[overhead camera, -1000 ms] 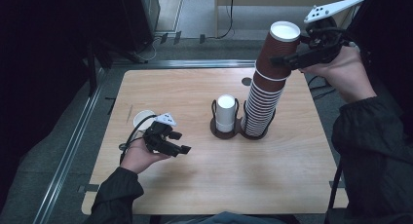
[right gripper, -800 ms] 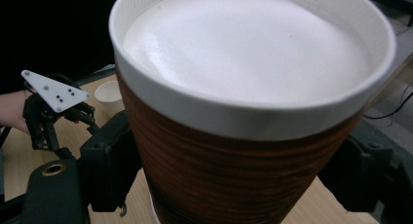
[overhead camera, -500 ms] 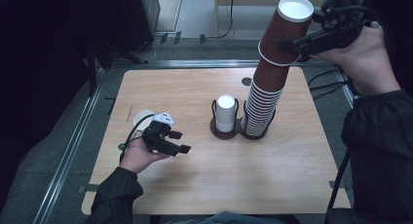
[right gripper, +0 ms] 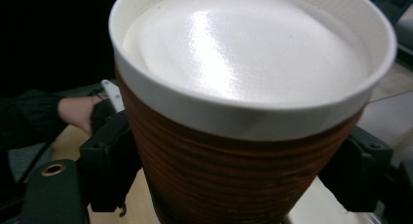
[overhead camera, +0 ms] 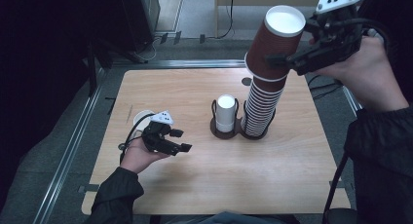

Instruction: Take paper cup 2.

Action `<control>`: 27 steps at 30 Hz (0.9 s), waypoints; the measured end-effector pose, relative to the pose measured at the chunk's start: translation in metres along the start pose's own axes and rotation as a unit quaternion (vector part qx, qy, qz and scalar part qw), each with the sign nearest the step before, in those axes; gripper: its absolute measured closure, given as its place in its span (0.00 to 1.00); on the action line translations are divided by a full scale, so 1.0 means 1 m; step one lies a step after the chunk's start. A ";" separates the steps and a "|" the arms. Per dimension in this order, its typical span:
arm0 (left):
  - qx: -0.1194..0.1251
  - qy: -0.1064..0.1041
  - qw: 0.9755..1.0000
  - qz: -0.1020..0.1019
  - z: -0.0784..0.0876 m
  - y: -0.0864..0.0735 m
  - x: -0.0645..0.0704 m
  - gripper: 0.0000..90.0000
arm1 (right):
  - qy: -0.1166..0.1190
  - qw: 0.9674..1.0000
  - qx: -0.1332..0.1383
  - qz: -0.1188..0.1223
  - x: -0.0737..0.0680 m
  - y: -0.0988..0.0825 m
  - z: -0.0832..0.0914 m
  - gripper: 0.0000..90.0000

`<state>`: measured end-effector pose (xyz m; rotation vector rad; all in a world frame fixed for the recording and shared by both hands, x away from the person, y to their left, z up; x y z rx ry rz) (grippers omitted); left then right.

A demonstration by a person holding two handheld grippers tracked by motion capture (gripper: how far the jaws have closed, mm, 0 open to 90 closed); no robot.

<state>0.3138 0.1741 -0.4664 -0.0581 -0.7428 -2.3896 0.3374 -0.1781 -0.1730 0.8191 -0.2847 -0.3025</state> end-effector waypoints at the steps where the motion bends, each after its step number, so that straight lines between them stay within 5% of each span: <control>1: 0.001 -0.001 1.000 0.000 0.000 0.000 0.000 0.34 | 0.007 1.000 0.001 0.000 -0.003 0.000 -0.002 0.20; 16: 0.010 -0.012 1.000 -0.007 0.002 -0.001 0.000 0.36 | 0.081 0.996 -0.005 0.022 -0.058 -0.017 -0.044 0.20; 27: 0.001 0.003 1.000 -0.007 0.000 0.000 0.003 0.36 | 0.114 0.993 -0.011 0.023 -0.073 -0.050 -0.081 0.20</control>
Point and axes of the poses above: each handheld gripper's, and its own axes: z roughly backward along the jaws, y roughly out of its top, x roughly to its right, the point moved 2 cm from there along -z, roughly forward along the jaws, and after that the axes turned 14 degrees about -x, right-handed, at the moved point
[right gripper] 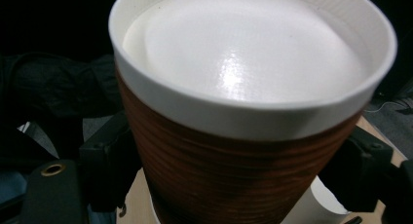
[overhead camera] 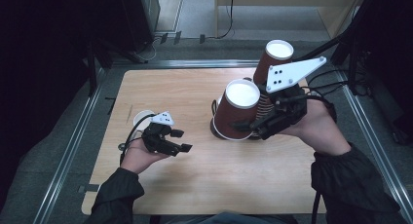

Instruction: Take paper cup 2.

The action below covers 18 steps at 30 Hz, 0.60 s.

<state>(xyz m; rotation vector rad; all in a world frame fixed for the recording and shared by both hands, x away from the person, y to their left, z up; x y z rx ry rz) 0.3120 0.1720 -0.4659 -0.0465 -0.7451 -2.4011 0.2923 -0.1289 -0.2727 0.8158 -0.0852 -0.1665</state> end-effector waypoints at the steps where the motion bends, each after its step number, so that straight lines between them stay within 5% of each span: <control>1: 0.001 -0.002 1.000 0.001 0.000 0.000 0.000 0.35 | 0.001 1.000 -0.003 -0.002 0.000 -0.004 -0.005 0.20; 10: -0.005 -0.009 1.000 -0.002 -0.003 0.001 0.003 0.23 | 0.007 1.000 -0.015 -0.007 0.004 -0.029 -0.035 0.20; 18: -0.002 -0.040 0.999 -0.007 -0.009 0.003 0.008 0.15 | 0.010 0.999 -0.039 -0.019 0.010 -0.056 -0.066 0.20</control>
Point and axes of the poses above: each handheld gripper's, and its own axes: z roughly backward along the jaws, y roughly out of its top, x roughly to its right, the point moved 2 cm from there along -z, roughly forward along the jaws, and after that the axes turned 14 degrees about -x, right-handed, at the moved point
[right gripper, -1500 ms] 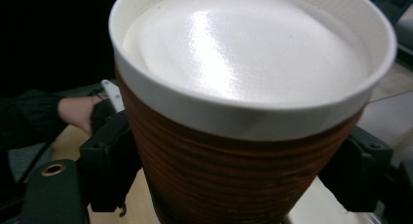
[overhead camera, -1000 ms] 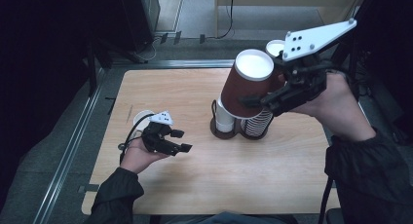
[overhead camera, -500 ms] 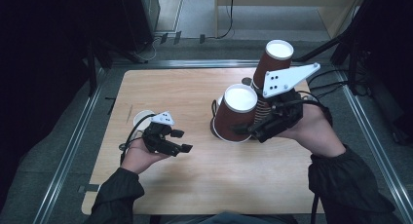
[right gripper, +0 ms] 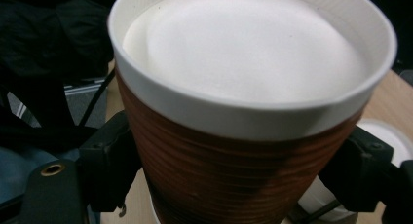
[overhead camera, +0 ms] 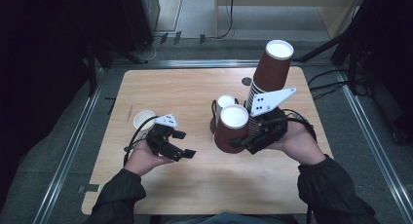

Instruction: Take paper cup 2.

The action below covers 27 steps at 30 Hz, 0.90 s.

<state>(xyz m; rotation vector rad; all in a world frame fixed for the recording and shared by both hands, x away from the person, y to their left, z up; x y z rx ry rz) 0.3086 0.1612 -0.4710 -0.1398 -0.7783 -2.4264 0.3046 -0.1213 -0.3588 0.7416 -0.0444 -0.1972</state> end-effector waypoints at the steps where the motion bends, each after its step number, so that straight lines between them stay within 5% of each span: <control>1: -0.002 -0.001 1.000 -0.002 -0.001 0.001 0.001 0.14 | 0.000 1.000 -0.002 -0.004 0.001 -0.003 -0.004 0.20; 15: -0.008 -0.022 1.000 0.008 -0.010 0.001 0.003 0.14 | 0.008 0.999 -0.018 -0.028 0.009 -0.029 -0.046 0.20; 21: 0.007 -0.015 1.000 -0.012 -0.012 0.003 0.008 0.14 | 0.014 0.999 -0.022 -0.037 0.013 -0.038 -0.060 0.20; 27: -0.012 -0.017 1.000 -0.017 -0.022 0.006 0.011 0.13 | 0.023 0.999 -0.008 -0.036 0.014 -0.046 -0.071 0.20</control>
Point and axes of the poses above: each handheld gripper's, and its own axes: z roughly backward along the jaws, y roughly out of its top, x roughly to its right, the point moved 2 cm from there along -z, roughly forward along the jaws, and after that the axes turned 14 degrees about -x, right-handed, at the moved point
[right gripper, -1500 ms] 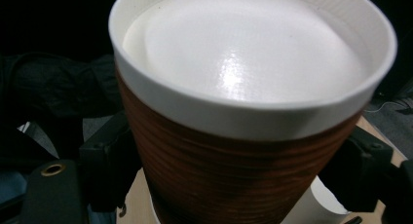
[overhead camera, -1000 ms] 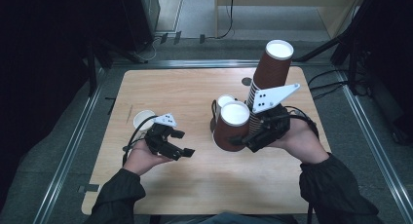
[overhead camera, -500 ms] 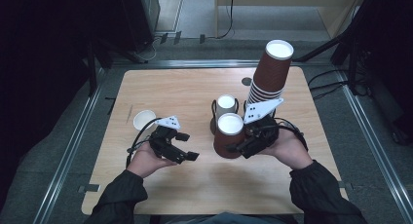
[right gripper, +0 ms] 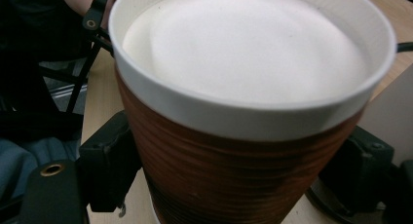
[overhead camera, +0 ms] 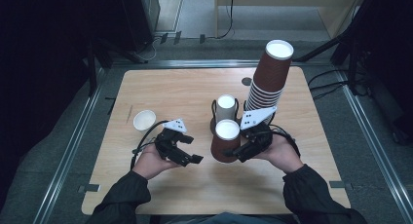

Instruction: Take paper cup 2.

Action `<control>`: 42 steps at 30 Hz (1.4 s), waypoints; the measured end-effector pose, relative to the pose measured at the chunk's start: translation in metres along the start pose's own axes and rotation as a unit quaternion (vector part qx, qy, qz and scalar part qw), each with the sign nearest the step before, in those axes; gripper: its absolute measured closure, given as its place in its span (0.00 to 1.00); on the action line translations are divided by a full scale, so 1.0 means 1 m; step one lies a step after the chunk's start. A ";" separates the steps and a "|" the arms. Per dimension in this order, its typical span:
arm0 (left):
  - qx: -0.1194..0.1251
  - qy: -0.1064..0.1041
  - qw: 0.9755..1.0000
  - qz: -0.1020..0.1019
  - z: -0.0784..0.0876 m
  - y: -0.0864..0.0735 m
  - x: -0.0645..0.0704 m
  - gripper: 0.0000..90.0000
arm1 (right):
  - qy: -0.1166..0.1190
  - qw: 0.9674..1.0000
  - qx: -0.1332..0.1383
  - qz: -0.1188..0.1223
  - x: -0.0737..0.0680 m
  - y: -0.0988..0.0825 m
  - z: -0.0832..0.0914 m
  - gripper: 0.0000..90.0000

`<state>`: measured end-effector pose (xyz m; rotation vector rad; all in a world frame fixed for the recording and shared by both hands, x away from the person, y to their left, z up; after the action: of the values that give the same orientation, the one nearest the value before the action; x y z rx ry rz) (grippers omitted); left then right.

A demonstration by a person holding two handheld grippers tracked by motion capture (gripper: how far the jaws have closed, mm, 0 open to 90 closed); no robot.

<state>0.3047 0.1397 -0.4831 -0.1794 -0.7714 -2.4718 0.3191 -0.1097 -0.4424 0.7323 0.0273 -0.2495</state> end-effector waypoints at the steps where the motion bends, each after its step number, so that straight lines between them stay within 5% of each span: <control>1: 0.000 -0.002 1.000 -0.003 -0.001 0.001 0.001 0.13 | 0.001 1.000 -0.002 -0.001 0.001 -0.001 -0.002 0.20; 11: 0.025 -0.020 0.999 -0.033 -0.007 0.007 0.010 0.12 | 0.014 0.999 0.037 -0.012 0.006 -0.009 -0.015 0.20; 18: 0.023 -0.032 0.998 -0.047 -0.014 0.010 0.013 0.09 | 0.055 0.995 0.076 -0.023 0.004 -0.006 -0.024 0.20; 25: 0.025 -0.033 0.998 -0.053 -0.020 0.014 0.017 0.04 | 0.060 0.995 0.078 -0.012 -0.002 -0.002 -0.032 0.21; 34: 0.048 -0.040 0.997 -0.054 -0.019 0.016 0.018 0.05 | 0.084 0.988 0.126 -0.029 -0.005 0.002 -0.033 0.21; 42: 0.043 -0.034 0.997 -0.062 -0.019 0.015 0.017 0.11 | 0.085 0.989 0.119 -0.031 -0.004 0.000 -0.034 0.21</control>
<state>0.2984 0.1110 -0.4866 -0.1903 -0.9427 -2.5529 0.3170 -0.0862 -0.4669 0.9902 0.1861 -0.2519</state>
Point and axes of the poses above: each handheld gripper's, and its own axes: z roughly backward along the jaws, y roughly out of its top, x roughly to its right, the point moved 2 cm from there along -z, roughly forward along the jaws, and after that the axes turned 14 degrees about -x, right-handed, at the moved point
